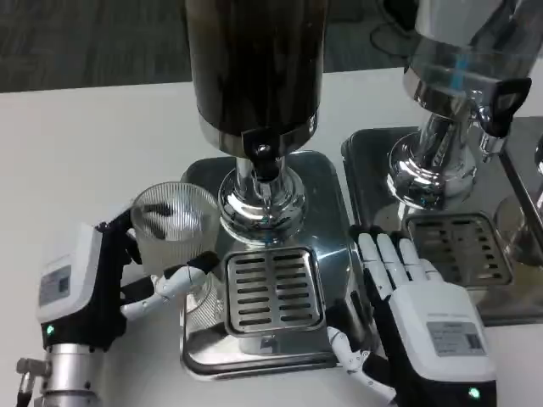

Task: Grasp the cup under the faucet to collect the drink, then remove the cup.

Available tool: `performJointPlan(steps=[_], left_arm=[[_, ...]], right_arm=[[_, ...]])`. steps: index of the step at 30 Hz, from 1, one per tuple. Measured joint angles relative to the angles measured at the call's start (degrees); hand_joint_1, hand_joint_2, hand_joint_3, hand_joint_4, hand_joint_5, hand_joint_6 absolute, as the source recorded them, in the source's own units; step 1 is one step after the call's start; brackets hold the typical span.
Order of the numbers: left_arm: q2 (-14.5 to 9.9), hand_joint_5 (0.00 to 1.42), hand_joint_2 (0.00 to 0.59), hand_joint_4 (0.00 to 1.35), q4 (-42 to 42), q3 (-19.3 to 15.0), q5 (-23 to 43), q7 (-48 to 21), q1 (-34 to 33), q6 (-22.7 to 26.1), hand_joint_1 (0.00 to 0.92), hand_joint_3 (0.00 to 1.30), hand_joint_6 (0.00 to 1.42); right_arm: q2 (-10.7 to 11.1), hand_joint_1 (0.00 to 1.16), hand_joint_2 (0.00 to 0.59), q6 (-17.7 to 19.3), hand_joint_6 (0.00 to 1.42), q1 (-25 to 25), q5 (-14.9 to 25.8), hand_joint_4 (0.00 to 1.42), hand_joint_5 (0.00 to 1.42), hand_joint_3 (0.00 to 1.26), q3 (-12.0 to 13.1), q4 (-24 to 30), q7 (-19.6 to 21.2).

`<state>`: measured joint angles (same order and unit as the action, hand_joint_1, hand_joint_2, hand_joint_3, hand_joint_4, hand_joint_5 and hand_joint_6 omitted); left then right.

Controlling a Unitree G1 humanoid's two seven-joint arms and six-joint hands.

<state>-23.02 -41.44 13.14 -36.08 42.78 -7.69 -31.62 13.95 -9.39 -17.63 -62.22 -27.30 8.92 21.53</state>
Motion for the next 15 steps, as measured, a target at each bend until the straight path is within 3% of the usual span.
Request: performJointPlan(steps=[8, 15], left_arm=[[0.95, 0.83, 0.099, 0.66, 3.78, 3.05, -2.87, -0.13, 0.74, -1.21, 0.682, 0.54, 0.88], [3.58, 0.83, 0.094, 0.66, 0.46, 6.22, -5.28, -0.34, -1.37, -1.14, 0.681, 0.54, 0.88]], right_arm=[[-0.12, 0.23, 0.424, -0.38, 0.08, -0.16, 0.11, 0.00, 0.00, 0.00, 0.40, 0.11, -0.03], [-0.28, 0.23, 0.424, -0.55, 0.07, 0.09, 0.49, 0.00, 0.00, 0.00, 0.97, 0.10, 0.11]])
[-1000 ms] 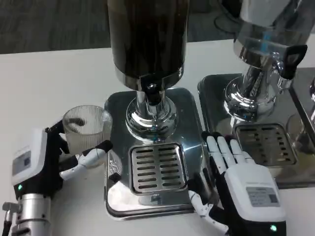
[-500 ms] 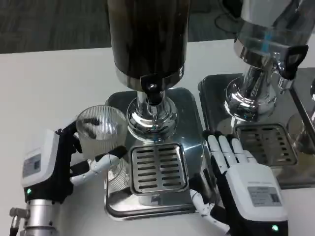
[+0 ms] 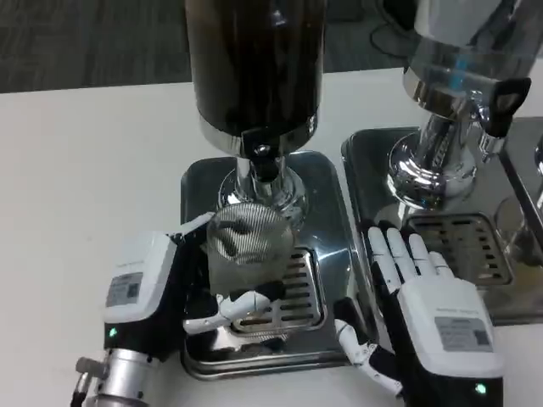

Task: Grasp the cup under the faucet to collect the drink, then remove the cup.

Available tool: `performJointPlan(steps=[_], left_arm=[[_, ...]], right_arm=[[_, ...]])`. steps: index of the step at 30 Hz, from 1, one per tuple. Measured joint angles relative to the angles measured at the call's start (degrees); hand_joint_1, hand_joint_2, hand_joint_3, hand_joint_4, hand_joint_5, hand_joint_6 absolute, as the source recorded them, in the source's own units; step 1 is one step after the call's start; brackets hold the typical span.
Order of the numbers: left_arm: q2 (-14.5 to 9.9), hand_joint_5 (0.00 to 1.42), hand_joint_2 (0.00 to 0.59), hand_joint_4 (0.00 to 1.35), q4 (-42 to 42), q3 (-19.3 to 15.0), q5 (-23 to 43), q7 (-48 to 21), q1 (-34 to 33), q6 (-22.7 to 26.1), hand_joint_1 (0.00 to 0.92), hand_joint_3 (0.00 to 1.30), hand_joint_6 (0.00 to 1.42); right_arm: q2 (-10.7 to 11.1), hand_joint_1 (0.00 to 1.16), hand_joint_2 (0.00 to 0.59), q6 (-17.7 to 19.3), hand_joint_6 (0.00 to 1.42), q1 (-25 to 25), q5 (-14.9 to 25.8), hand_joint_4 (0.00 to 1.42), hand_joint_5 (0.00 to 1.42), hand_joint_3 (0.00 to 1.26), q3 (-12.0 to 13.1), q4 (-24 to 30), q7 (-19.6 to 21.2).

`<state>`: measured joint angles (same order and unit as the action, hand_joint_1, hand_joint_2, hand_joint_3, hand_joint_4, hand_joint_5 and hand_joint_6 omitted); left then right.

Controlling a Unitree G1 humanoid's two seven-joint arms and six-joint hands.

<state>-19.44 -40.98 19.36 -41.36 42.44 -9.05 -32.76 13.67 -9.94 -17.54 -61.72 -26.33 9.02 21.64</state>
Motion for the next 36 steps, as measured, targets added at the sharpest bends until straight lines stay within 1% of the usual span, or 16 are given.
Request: performJointPlan(steps=[3, 5, 8, 9, 11, 12, 13, 14, 15, 17, 18, 20, 24, 31, 34, 36], left_arm=[[0.20, 0.83, 0.093, 0.66, -3.08, 0.56, -0.08, 0.04, -2.91, 0.07, 0.680, 0.54, 0.88], [0.41, 0.82, 0.082, 0.65, -5.30, 1.52, -0.35, 0.30, -5.10, 0.10, 0.668, 0.54, 0.88], [0.49, 0.81, 0.063, 0.65, -7.15, 2.42, -0.43, 1.01, -6.54, -0.09, 0.635, 0.53, 0.88], [0.49, 0.81, 0.058, 0.65, -7.67, 2.70, -0.43, 1.17, -6.91, -0.17, 0.608, 0.53, 0.86], [0.50, 0.83, 0.043, 0.63, -8.26, 3.58, -0.41, 1.55, -7.34, -0.23, 0.515, 0.51, 0.85], [0.54, 0.84, 0.035, 0.63, -8.81, 4.08, -0.38, 1.77, -7.56, -0.25, 0.422, 0.51, 0.82], [0.55, 0.85, 0.033, 0.63, -9.31, 4.35, -0.34, 2.01, -7.67, -0.24, 0.246, 0.50, 0.77], [0.53, 0.84, 0.044, 0.63, -9.52, 4.46, -0.33, 2.02, -7.76, -0.31, 0.138, 0.50, 0.74], [0.43, 0.82, 0.048, 0.62, -9.87, 4.61, -0.22, 1.98, -7.93, -0.54, 0.082, 0.48, 0.70], [0.23, 0.71, 0.045, 0.53, -10.21, 4.71, 0.08, 1.82, -7.94, -1.18, 0.008, 0.42, 0.60], [0.05, 0.65, 0.041, 0.47, -10.34, 4.73, 0.15, 1.63, -7.94, -1.56, 0.002, 0.37, 0.54], [-0.23, 0.58, 0.032, 0.39, -10.38, 4.88, 0.08, 1.48, -7.92, -1.70, 0.000, 0.30, 0.44], [-1.69, 0.49, 0.001, 0.27, -10.17, 6.23, -1.67, 2.07, -7.72, -1.10, 0.000, 0.19, 0.35], [-3.21, 0.46, 0.000, 0.24, -7.23, 6.05, -2.00, 2.12, -5.31, 0.32, 0.000, 0.16, 0.32], [-3.74, 0.41, 0.000, 0.14, -5.58, 4.62, -1.63, 2.10, -3.69, 1.30, 0.000, 0.08, 0.29], [-4.40, 0.37, 0.000, 0.10, -4.26, 3.31, -1.09, 2.13, -1.99, 1.38, 0.000, 0.06, 0.26]], right_arm=[[-0.52, 0.23, 0.424, -0.43, 0.07, -0.66, 0.10, 0.00, 0.00, 0.00, 0.33, 0.00, 0.20], [-0.72, 0.23, 0.424, -0.51, 0.07, -1.05, 0.13, 0.00, 0.00, 0.00, 0.39, 0.00, 0.25], [-1.38, 0.23, 0.424, -0.97, 0.07, -1.24, 0.06, 0.00, 0.00, 0.00, 0.37, 0.01, 0.37], [-1.58, 0.23, 0.424, -1.07, 0.07, -1.30, -0.04, 0.00, 0.00, 0.00, 0.37, 0.04, 0.41], [-1.61, 0.23, 0.424, -1.13, 0.07, -1.63, -0.07, 0.00, 0.00, 0.00, 0.38, 0.15, 0.43], [-1.55, 0.23, 0.424, -1.13, 0.07, -1.83, -0.05, 0.00, 0.00, 0.00, 0.46, 0.16, 0.43], [-1.53, 0.23, 0.424, -1.13, 0.07, -2.01, -0.05, 0.00, 0.00, 0.00, 0.58, 0.18, 0.43], [-1.55, 0.23, 0.424, -1.13, 0.07, -2.11, -0.05, 0.00, 0.00, 0.00, 0.63, 0.19, 0.43], [-1.56, 0.23, 0.424, -1.14, 0.07, -2.25, -0.05, 0.00, 0.00, 0.00, 0.63, 0.37, 0.42], [-1.58, 0.23, 0.424, -1.13, 0.07, -2.28, 0.02, 0.00, 0.00, 0.00, 0.69, 0.41, 0.42], [-1.59, 0.23, 0.424, -1.13, 0.07, -2.27, 0.14, 0.00, 0.00, 0.00, 0.73, 0.41, 0.40], [-1.52, 0.23, 0.424, -1.13, 0.07, -2.22, 0.02, 0.00, 0.00, 0.00, 0.71, 0.41, 0.40], [-1.53, 0.23, 0.424, -1.11, 0.07, -1.80, -0.46, 0.00, 0.00, 0.00, 0.55, 0.41, 0.41], [-1.62, 0.22, 0.417, -1.03, 0.06, -1.58, -0.33, 0.00, 0.00, 0.00, 0.60, 0.41, 0.41], [-1.59, 0.22, 0.416, -1.00, 0.06, -1.43, -0.53, 0.00, 0.00, 0.00, 0.53, 0.41, 0.69], [-1.58, 0.20, 0.402, -0.97, 0.06, -1.59, -1.27, 0.00, 0.00, 0.00, 0.53, 0.42, 2.00]])
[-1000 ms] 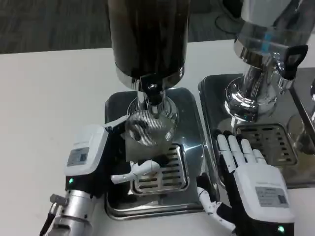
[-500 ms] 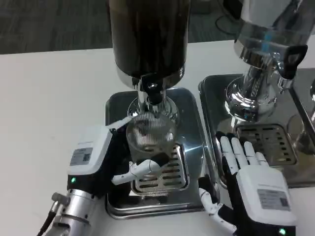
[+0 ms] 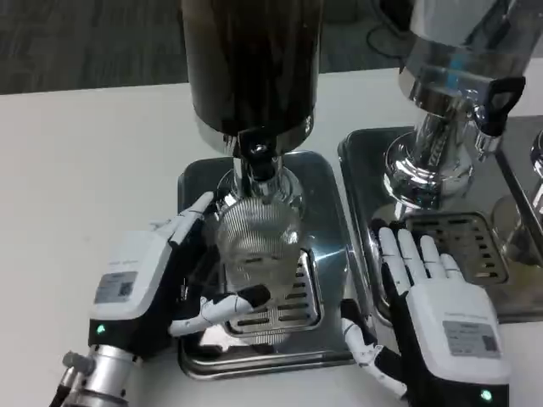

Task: Grasp the cup under the faucet to collect the drink, then remove the cup.

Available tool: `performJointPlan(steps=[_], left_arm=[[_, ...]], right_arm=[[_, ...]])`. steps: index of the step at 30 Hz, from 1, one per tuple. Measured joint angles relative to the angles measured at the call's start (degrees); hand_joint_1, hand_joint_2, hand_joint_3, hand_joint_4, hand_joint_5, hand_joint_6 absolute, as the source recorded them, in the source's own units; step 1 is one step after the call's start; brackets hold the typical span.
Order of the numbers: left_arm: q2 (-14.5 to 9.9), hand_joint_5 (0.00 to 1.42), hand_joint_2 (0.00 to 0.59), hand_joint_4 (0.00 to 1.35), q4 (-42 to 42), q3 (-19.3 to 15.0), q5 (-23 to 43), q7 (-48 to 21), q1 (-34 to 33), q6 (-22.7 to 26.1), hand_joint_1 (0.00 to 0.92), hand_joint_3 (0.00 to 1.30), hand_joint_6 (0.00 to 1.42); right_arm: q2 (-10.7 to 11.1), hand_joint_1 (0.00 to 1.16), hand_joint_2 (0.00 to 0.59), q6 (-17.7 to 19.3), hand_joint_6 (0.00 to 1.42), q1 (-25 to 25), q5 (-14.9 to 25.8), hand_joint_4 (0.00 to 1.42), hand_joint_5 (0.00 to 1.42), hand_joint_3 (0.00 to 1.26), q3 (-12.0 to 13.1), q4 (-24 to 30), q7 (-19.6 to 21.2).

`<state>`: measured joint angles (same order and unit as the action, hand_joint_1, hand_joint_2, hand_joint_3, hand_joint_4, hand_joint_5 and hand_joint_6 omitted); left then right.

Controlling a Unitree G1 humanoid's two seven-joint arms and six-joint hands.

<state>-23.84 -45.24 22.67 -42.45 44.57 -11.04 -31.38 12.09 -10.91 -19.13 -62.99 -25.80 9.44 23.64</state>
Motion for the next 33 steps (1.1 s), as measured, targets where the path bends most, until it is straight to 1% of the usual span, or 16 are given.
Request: performJointPlan(steps=[4, 7, 9, 10, 14, 15, 16, 17, 19, 23, 26, 28, 29, 30, 31, 33], left_arm=[[-0.99, 0.29, 0.000, 0.03, 3.83, -3.60, 2.63, -0.09, 3.54, -0.48, 0.000, 0.03, 0.19], [-2.68, 0.25, 0.013, 0.00, 7.74, -7.21, 4.92, -0.38, 5.95, -0.23, 0.000, 0.00, 0.13], [-3.11, 0.18, 0.023, 0.00, 9.66, -8.51, 5.69, -0.79, 7.16, 0.09, 0.000, 0.00, 0.07], [-3.59, 0.12, 0.028, 0.00, 11.69, -9.52, 5.82, -1.12, 8.72, 0.47, 0.000, 0.00, 0.03], [-4.88, 0.00, 0.038, 0.00, 14.65, -11.12, 5.77, -2.76, 11.54, 1.61, 0.000, 0.00, 0.00], [-5.16, 0.00, 0.040, 0.00, 15.13, -11.46, 5.74, -3.15, 12.38, 1.88, 0.000, 0.00, 0.00], [-5.25, 0.00, 0.041, 0.00, 15.26, -11.57, 5.75, -3.32, 12.74, 2.02, 0.000, 0.00, 0.00], [-5.32, 0.00, 0.042, 0.00, 15.41, -11.85, 5.78, -4.04, 13.14, 2.23, 0.000, 0.00, 0.00], [-5.52, 0.00, 0.044, 0.00, 15.50, -12.49, 5.99, -5.23, 13.82, 2.29, 0.000, 0.00, 0.00], [-5.66, 0.00, 0.058, 0.00, 16.51, -13.58, 7.44, -7.04, 15.38, 1.96, 0.000, 0.00, 0.00], [-5.67, 0.00, 0.074, 0.00, 19.16, -15.46, 10.68, -9.21, 15.99, -0.59, 0.000, 0.00, 0.00], [-5.85, 0.01, 0.079, 0.00, 20.85, -17.01, 14.13, -11.55, 16.05, -4.98, 0.000, 0.00, 0.00], [-6.08, 0.02, 0.081, 0.00, 21.83, -17.78, 17.53, -13.79, 16.01, -8.38, 0.000, 0.00, 0.01], [-6.12, 0.04, 0.083, 0.00, 22.32, -17.97, 19.98, -15.94, 16.03, -9.75, 0.000, 0.00, 0.02], [-6.13, 0.05, 0.084, 0.00, 23.15, -18.08, 24.46, -19.77, 16.04, -11.34, 0.000, 0.00, 0.04], [-6.13, 0.07, 0.094, 0.00, 24.75, -18.15, 32.52, -26.74, 15.86, -13.62, 0.000, 0.00, 0.04]], right_arm=[[0.25, 0.19, 0.411, 0.04, 0.06, -0.10, -0.47, 0.00, 0.00, 0.00, 0.00, 0.05, 0.30], [1.34, 0.20, 0.408, 0.28, 0.03, 0.00, -0.61, 0.00, 0.00, 0.00, 0.01, 0.05, 0.23], [1.69, 0.20, 0.412, 0.35, 0.01, 0.02, -0.96, 0.00, 0.00, 0.00, -0.06, 0.05, 0.44], [1.92, 0.21, 0.412, 0.35, 0.00, -0.05, -2.21, 0.00, 0.00, 0.00, -0.37, 0.04, 1.81], [2.36, 0.20, 0.408, -0.29, 0.00, 0.45, -4.35, 0.00, 0.00, 0.00, -0.69, 0.03, 2.13], [2.47, 0.19, 0.392, -0.83, 0.00, 0.78, -5.38, 0.00, 0.00, 0.00, -0.93, 0.03, 1.81], [2.42, 0.17, 0.394, -1.33, 0.00, 0.89, -5.88, 0.00, 0.00, 0.00, -1.14, 0.03, 1.51], [2.20, 0.15, 0.384, -2.87, 0.00, 0.94, -7.79, 0.00, 0.00, 0.00, -1.51, 0.02, 0.68], [1.77, 0.15, 0.381, -4.81, 0.00, 1.03, -9.36, 0.00, 0.00, 0.00, -1.73, 0.01, -0.95], [1.94, 0.14, 0.381, -5.42, 0.00, 1.15, -9.23, 0.00, 0.00, 0.00, -1.64, -0.08, -2.00], [2.04, 0.14, 0.381, -5.20, 0.00, 1.21, -9.00, 0.00, 0.00, 0.00, -1.67, -0.08, -2.11], [2.11, 0.14, 0.381, -4.88, 0.00, 1.17, -8.63, 0.00, 0.00, 0.00, -1.67, -0.08, -2.11], [2.10, 0.14, 0.381, -4.61, 0.00, 1.16, -8.16, 0.00, 0.00, 0.00, -1.67, -0.08, -2.11], [2.10, 0.14, 0.383, -4.62, 0.00, 1.16, -7.83, 0.00, 0.00, 0.00, -1.66, -0.08, -2.11], [2.01, 0.15, 0.397, -4.79, 0.00, 1.14, -7.74, 0.00, 0.00, 0.00, -1.64, -0.08, -2.13], [1.66, 0.16, 0.401, -5.89, 0.00, 1.13, -8.25, 0.00, 0.00, 0.00, -1.70, -0.08, -2.13]])
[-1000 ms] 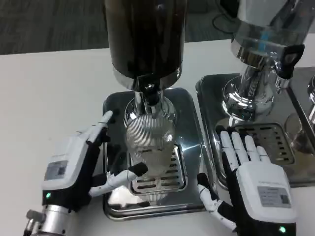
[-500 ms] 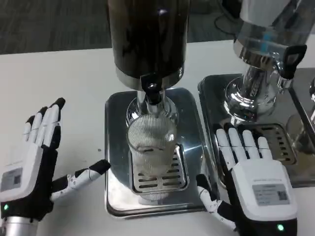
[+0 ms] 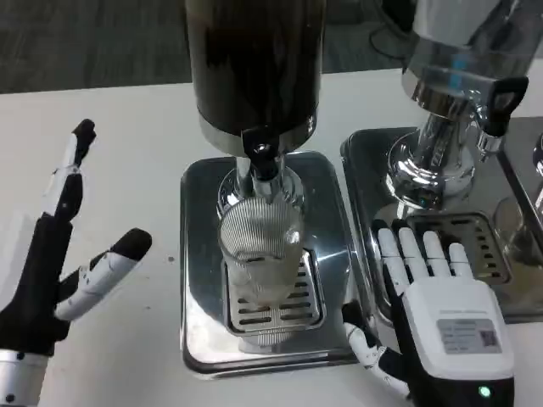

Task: Grasp the cup under the faucet to collect the drink, then remove the cup.

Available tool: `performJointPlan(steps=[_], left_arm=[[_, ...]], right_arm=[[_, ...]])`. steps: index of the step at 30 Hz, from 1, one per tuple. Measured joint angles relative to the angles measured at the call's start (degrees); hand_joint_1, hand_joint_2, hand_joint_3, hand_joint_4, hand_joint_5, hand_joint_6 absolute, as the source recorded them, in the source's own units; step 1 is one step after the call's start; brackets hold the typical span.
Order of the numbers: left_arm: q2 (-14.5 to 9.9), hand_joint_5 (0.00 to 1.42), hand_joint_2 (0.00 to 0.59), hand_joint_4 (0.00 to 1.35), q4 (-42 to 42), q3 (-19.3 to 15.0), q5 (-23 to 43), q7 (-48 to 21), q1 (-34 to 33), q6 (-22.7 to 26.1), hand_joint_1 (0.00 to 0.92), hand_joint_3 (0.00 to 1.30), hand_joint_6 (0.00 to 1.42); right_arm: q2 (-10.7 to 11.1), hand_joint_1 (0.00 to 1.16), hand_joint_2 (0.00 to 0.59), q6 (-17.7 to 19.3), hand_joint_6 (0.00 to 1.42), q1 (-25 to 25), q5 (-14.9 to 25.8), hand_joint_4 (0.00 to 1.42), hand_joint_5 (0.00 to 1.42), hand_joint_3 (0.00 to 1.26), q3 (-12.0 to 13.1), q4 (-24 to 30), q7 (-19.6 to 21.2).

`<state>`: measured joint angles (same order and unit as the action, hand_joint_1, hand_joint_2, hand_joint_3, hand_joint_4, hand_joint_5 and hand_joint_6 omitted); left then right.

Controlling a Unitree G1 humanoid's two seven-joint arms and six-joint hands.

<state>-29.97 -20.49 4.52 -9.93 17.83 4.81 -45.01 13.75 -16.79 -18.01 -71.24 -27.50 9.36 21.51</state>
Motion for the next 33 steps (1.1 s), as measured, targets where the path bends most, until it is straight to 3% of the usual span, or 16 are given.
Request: performJointPlan(steps=[4, 6, 11, 15, 22, 33], left_arm=[[0.14, 0.07, 0.097, 0.00, 2.17, 0.24, 16.47, -16.16, -1.14, -1.37, 0.000, 0.02, 0.05], [0.16, 0.07, 0.098, 0.00, 3.29, 0.21, 20.83, -21.36, -1.21, -1.28, 0.000, 0.02, 0.05], [-0.03, 0.09, 0.092, 0.00, 6.56, -0.14, 34.77, -41.69, -2.49, 6.51, 0.000, 0.00, 0.05], [0.28, 0.11, 0.089, 0.00, 9.62, -2.29, 37.06, -49.14, -3.66, 11.60, 0.000, 0.03, 0.07], [2.55, 0.15, 0.083, 0.00, 12.98, -5.47, 39.21, -56.29, -5.67, 17.52, 0.000, 0.04, 0.11], [6.27, 0.16, 0.081, 0.00, 16.17, -5.82, 38.59, -60.89, -7.45, 23.04, 0.000, 0.08, 0.12]], right_arm=[[-0.63, 0.19, 0.408, -1.17, 0.00, 0.00, -0.76, 0.00, 0.00, 0.00, 0.00, 0.00, 0.00], [-0.65, 0.20, 0.411, -1.16, 0.00, -0.01, -0.52, 0.00, 0.00, 0.00, 0.01, 0.00, 0.00], [-0.68, 0.23, 0.419, -1.12, 0.00, 0.05, -0.23, 0.00, 0.00, 0.00, -0.04, -0.03, 0.00], [-0.69, 0.27, 0.424, -0.84, 0.00, 0.06, 0.55, 0.00, 0.00, 0.00, -0.19, -0.15, 0.02], [-1.37, 0.28, 0.425, -0.81, 0.00, -0.07, 0.93, 0.00, 0.00, 0.00, -0.24, -0.31, 0.10], [-1.93, 0.28, 0.425, -0.82, 0.00, -0.23, 1.64, 0.00, 0.00, 0.00, -0.18, -0.52, 0.11]])
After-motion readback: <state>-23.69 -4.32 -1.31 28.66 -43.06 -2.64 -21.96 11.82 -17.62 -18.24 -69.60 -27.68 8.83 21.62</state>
